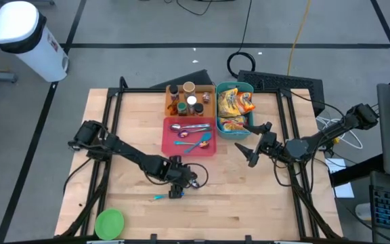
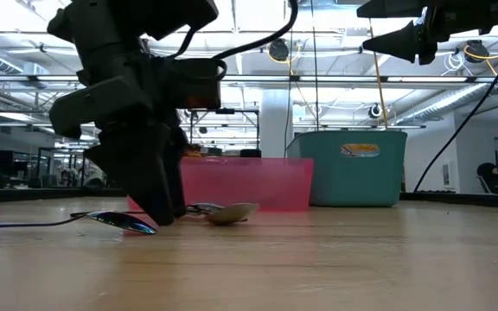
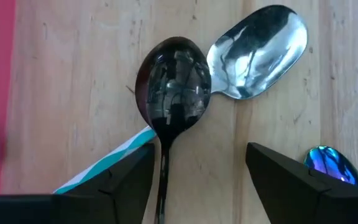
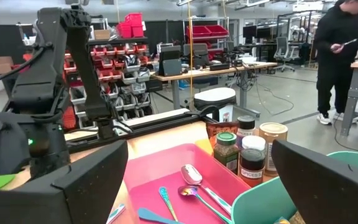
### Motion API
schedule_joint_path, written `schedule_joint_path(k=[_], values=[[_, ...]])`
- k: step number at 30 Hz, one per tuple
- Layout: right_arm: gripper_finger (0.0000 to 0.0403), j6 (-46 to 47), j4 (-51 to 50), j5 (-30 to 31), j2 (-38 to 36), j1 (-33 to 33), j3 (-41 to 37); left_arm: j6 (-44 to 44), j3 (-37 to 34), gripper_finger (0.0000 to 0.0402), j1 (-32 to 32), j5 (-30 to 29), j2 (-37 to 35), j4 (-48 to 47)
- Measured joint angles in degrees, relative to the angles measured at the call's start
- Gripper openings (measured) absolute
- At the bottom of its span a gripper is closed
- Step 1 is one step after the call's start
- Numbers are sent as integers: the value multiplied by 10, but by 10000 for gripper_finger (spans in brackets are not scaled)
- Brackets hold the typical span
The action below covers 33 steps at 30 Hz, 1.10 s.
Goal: Pick & Place Food Item
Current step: Put the black spoon into the red bin
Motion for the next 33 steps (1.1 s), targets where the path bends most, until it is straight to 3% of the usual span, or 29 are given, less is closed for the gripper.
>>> schedule_joint_path(k=[4, 15, 21, 26, 33], values=[[391, 0, 0, 0, 0, 0, 0, 7, 0, 216, 6, 7, 0, 4], [391, 0, 0, 0, 0, 0, 0, 15, -1, 16, 10, 2, 1, 5], [391, 0, 0, 0, 0, 0, 0, 16, -5, 22, 9, -3, -31, -8], [391, 0, 0, 0, 0, 0, 0, 43, -3, 9, 9, -36, -112, -11], [391, 0, 0, 0, 0, 0, 0, 180, -3, 10, 25, -118, -220, -1]])
